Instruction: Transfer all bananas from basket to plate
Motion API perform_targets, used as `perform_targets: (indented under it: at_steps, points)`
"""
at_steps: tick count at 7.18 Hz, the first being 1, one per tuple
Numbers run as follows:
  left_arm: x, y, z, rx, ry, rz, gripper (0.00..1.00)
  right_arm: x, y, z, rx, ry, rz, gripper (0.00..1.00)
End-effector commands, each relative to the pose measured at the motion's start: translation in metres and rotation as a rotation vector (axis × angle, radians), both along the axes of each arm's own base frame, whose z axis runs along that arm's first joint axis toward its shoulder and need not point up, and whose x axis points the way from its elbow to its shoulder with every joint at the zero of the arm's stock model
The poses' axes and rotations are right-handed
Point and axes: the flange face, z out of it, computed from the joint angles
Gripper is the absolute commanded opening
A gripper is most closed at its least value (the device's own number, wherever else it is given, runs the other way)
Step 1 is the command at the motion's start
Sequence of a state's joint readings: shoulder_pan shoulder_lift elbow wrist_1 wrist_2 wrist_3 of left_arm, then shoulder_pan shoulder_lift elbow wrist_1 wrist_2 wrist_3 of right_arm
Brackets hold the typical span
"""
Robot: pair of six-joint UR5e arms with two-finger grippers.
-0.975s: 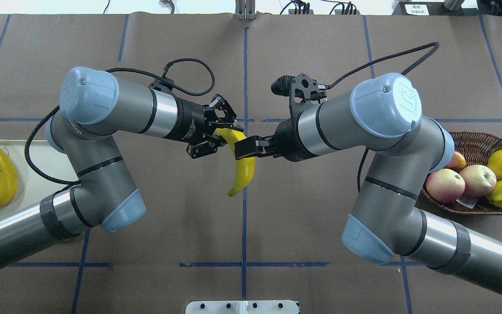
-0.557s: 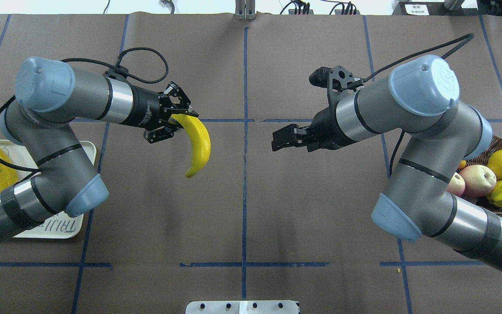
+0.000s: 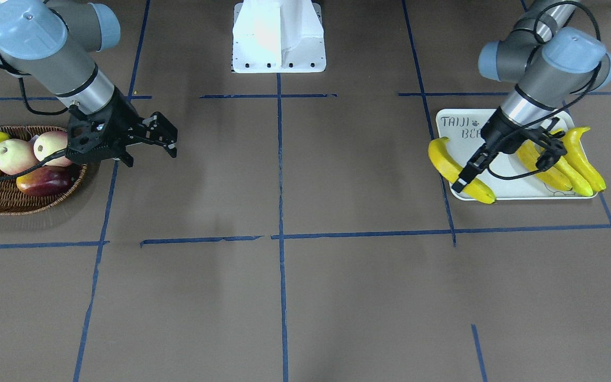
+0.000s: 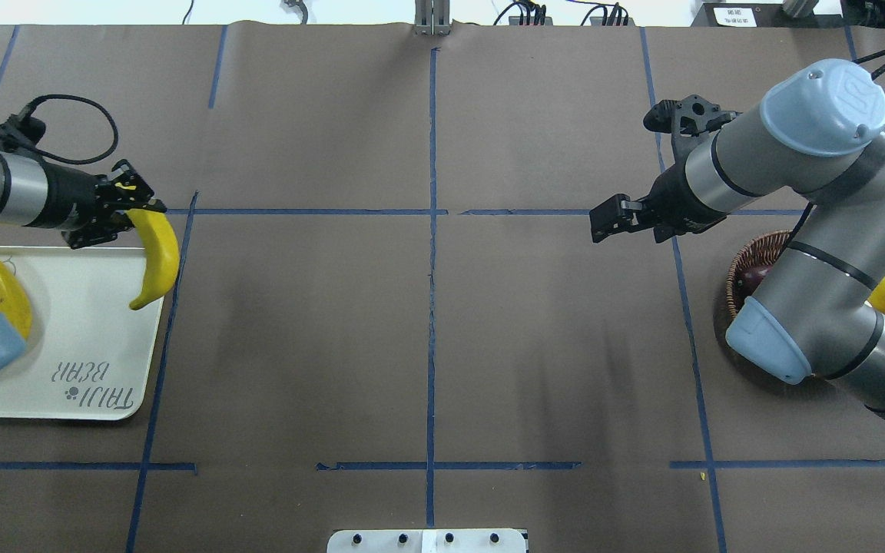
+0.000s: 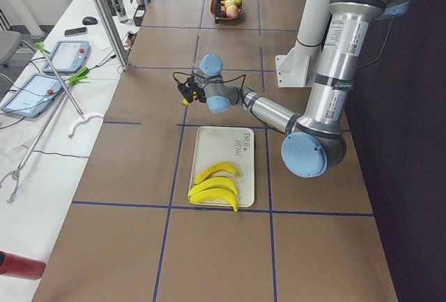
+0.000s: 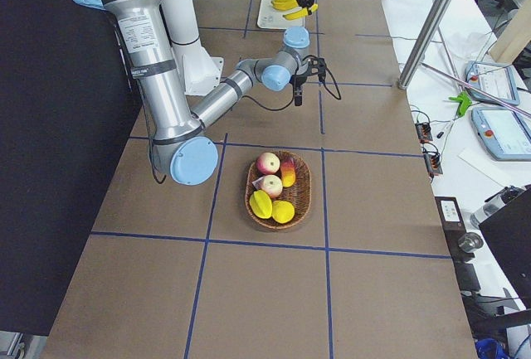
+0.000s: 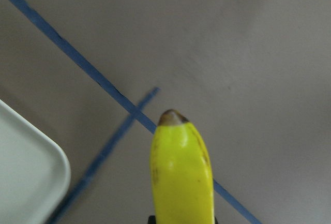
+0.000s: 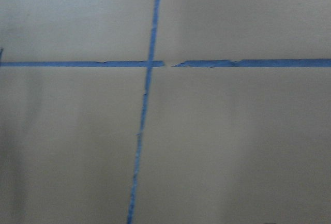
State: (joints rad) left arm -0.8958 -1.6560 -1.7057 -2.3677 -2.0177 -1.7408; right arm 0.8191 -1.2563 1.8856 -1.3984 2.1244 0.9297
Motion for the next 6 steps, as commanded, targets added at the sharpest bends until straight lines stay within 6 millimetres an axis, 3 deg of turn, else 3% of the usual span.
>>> perform_targets:
  at_steps: [1, 2, 3, 4, 5, 6]
  points:
    - [-0.040, 0.027, 0.078, 0.040, -0.151, 0.075, 0.00, 0.048, -0.009, 0.053, 0.069, 0.116, -0.077, 0.99]
    - [-0.042, 0.029, 0.099, 0.009, -0.176, 0.080, 0.03, 0.066, -0.011, 0.069, 0.097, 0.138, -0.097, 0.99]
    - [-0.043, 0.030, 0.105, 0.000, -0.184, 0.081, 0.31, 0.072, -0.012, 0.075, 0.102, 0.147, -0.102, 0.99]
    - [-0.051, 0.042, 0.115, 0.027, -0.213, 0.111, 0.99, 0.075, -0.012, 0.076, 0.100, 0.149, -0.098, 0.99]
    - [-0.066, 0.054, 0.127, 0.086, -0.255, 0.168, 1.00, 0.079, -0.014, 0.077, 0.097, 0.145, -0.100, 0.99]
    - [-0.091, 0.058, 0.137, 0.159, -0.288, 0.228, 1.00, 0.096, -0.018, 0.084, 0.096, 0.140, -0.107, 0.99]
